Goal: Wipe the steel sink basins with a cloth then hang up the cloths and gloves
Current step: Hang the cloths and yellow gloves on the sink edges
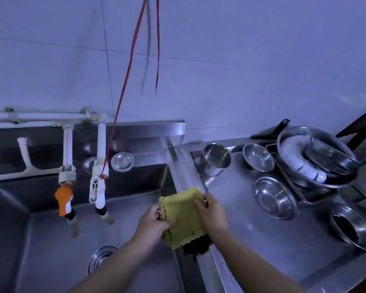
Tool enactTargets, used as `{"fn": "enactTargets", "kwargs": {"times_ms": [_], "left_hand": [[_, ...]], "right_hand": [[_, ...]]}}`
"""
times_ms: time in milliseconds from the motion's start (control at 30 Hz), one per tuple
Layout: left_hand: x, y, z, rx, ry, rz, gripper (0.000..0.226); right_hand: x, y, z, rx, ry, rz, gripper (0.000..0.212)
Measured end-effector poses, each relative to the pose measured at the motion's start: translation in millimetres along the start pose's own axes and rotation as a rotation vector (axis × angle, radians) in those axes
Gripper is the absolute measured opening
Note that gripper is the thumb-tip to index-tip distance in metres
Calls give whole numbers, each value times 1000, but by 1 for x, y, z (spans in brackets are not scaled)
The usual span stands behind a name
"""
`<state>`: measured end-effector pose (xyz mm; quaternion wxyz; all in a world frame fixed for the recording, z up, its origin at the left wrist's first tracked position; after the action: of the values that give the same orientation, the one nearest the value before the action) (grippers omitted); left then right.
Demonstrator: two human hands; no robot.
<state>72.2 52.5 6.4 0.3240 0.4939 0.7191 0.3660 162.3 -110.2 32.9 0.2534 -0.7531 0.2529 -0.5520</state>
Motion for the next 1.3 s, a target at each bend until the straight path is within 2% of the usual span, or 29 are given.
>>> {"fn": "enactTargets", "kwargs": {"times_ms": [200,300,367,467,667,767,867,1067,1167,1300], "left_hand": [[-19,32,93,-80,268,208,47],[-24,35,124,-131,345,306,56],[-30,31,136,-170,330,351,62],[-36,20,145,-191,331,401,48],[-40,3,149,-130,365,481,40],[-42,-3,145,-87,319,483,44],[-41,-2,139,-86,270,596,45],[-26,2,98,-126,296,854,51],[-13,-1,66,-131,258,959,47],[21,-12,11,-125,263,1013,43]], "right_hand": [[4,0,102,14,-51,47,16],[0,7,136,-7,-140,86,29],[-2,13,151,5,-167,80,38],[-6,24,161,48,-169,56,46],[-14,37,164,119,-200,-20,47],[-16,40,162,151,-228,-141,47],[-14,38,160,206,-213,-246,45],[-9,12,135,441,-64,-610,41],[-17,-7,105,561,-103,-711,37],[-39,-32,49,707,-199,-717,32]]}}
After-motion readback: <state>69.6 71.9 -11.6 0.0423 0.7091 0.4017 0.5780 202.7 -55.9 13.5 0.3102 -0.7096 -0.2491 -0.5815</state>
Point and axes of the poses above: each hand's wrist, its own z-axis towards the middle knuckle, its own x-axis out of the back of the hand, y = z × x, the point moved 4 cm from there along z, towards the middle knuckle, and after that the axes turned 2 degrees about -y, right-handed, at the moved point
